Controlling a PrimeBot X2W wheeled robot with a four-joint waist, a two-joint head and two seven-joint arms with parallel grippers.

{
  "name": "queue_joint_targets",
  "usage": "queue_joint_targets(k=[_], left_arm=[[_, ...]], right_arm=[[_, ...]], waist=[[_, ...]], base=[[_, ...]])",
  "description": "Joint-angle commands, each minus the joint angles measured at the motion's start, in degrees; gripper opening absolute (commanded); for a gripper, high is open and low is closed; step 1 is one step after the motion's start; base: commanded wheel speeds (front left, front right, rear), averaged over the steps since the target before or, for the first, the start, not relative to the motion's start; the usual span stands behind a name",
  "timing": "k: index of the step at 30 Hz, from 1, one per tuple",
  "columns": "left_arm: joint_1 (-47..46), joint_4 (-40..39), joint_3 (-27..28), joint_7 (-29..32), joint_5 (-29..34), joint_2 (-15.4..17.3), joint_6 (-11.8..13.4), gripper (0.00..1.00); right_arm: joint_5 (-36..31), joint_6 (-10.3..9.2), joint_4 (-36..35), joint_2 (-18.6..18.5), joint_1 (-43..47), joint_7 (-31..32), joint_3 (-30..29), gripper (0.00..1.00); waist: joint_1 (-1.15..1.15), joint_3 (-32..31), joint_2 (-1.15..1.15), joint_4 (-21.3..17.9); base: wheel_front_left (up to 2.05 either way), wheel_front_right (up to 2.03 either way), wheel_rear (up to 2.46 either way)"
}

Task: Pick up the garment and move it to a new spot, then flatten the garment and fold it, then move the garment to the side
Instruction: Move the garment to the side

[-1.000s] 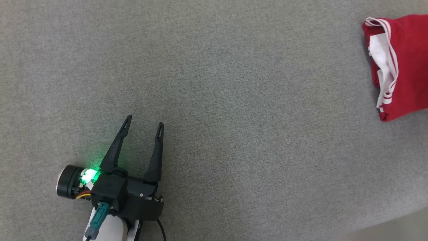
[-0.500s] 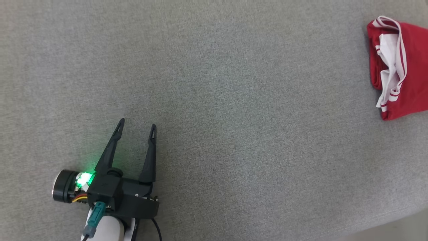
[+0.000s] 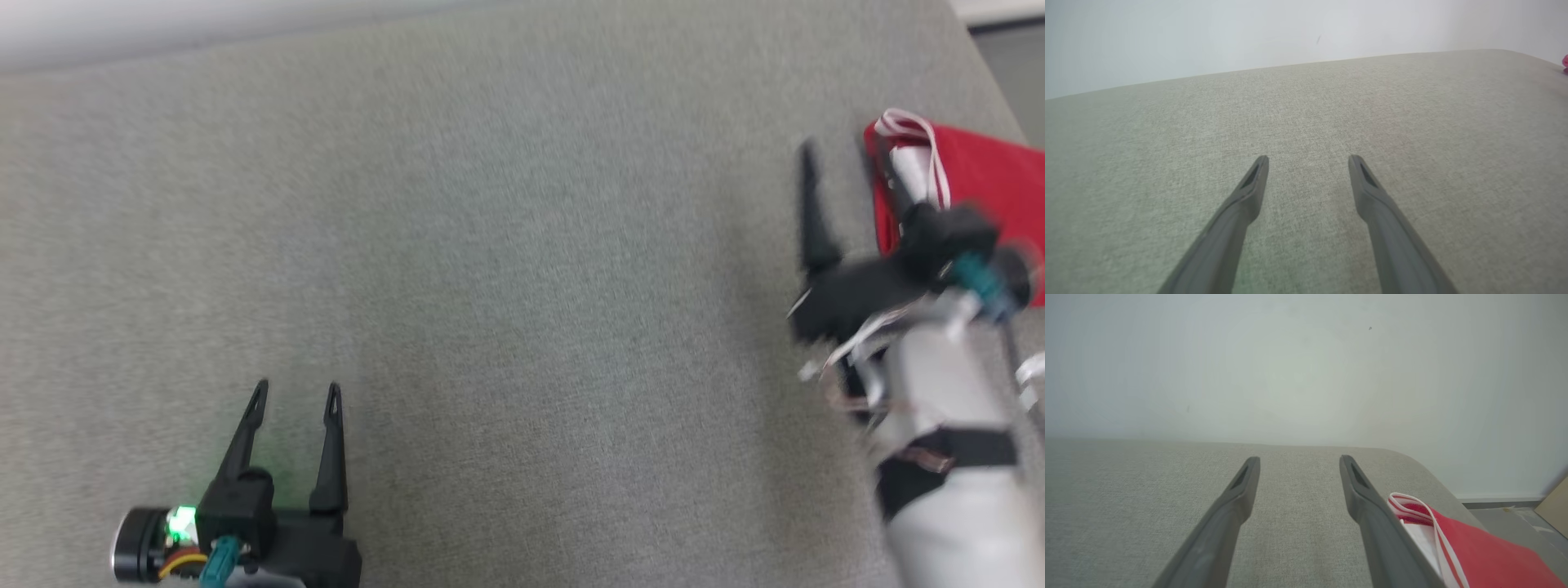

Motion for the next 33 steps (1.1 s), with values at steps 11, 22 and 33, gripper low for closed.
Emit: queue_joint_targets(k=[11,22,33], left_arm=[[7.3,2.2,1.9,-0.1,-1.0,-1.3,-0.2,1.0],[12.2,3.8,4.3,-0.1,-1.3,-1.6,0.0,1.0],[13.3,2.9,6.0,-0.1,-1.6,-1.8,0.1,1.0]], right_arm=[[3.3,-0.17,-3.2,5.3,19.9,0.0,1.0,1.0],[3.8,-0.17,-5.7,8.1,29.8,0.0,-0.3,1.0],[6.5,-0.17,-8.6,8.3,30.5,0.0,2.6,1.0]], waist=[[0.0,-12.3,-0.01,5.0],[0.0,-18.4,-0.01,6.1],[0.0,-20.4,-0.01,6.6]], base=[[0.0,0.0,0.0],[0.0,0.0,0.0],[0.0,0.0,0.0]])
